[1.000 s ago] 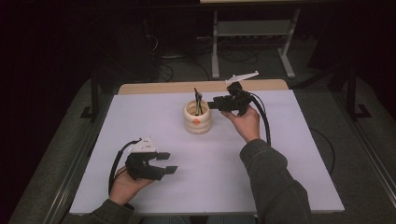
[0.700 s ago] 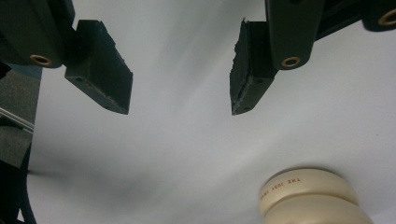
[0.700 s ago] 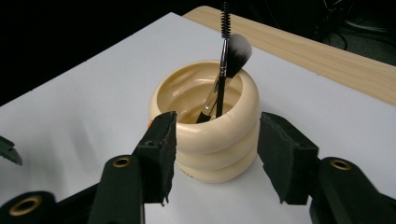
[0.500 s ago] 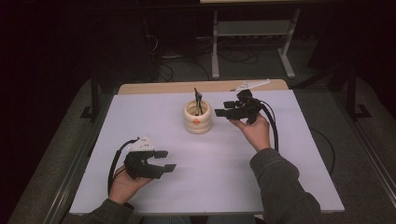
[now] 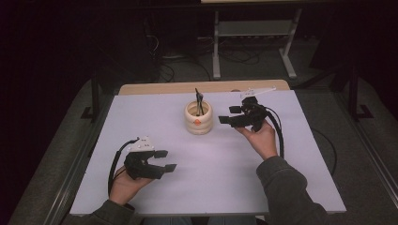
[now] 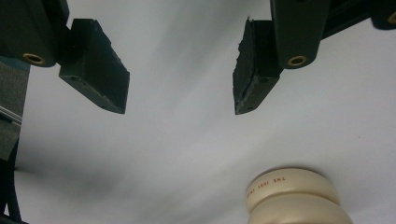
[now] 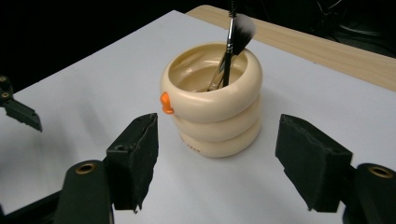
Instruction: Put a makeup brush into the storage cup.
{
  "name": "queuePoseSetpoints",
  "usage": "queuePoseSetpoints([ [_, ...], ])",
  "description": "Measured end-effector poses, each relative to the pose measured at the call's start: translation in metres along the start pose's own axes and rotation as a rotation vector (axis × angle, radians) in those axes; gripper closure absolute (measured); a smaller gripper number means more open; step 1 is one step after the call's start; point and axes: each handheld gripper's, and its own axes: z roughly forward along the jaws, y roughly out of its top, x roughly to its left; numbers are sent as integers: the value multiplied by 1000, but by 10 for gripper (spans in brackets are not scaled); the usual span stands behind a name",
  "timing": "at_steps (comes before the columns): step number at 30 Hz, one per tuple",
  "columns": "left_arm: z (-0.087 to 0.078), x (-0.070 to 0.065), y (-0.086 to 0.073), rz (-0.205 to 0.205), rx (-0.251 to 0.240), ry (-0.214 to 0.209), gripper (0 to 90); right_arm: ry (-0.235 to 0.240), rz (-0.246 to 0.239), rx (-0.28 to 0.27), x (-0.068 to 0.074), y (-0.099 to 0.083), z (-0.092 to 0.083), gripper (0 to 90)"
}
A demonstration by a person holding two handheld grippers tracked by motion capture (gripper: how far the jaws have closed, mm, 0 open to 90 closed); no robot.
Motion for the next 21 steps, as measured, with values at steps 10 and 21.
queuePoseSetpoints([
  [10,0,1,0,5,-6,12,350,23,7,-13,3,-17,-8,259],
  [21,0,2,0,9,-10,19,334,-2,-17,-8,7,-35,-19,236],
])
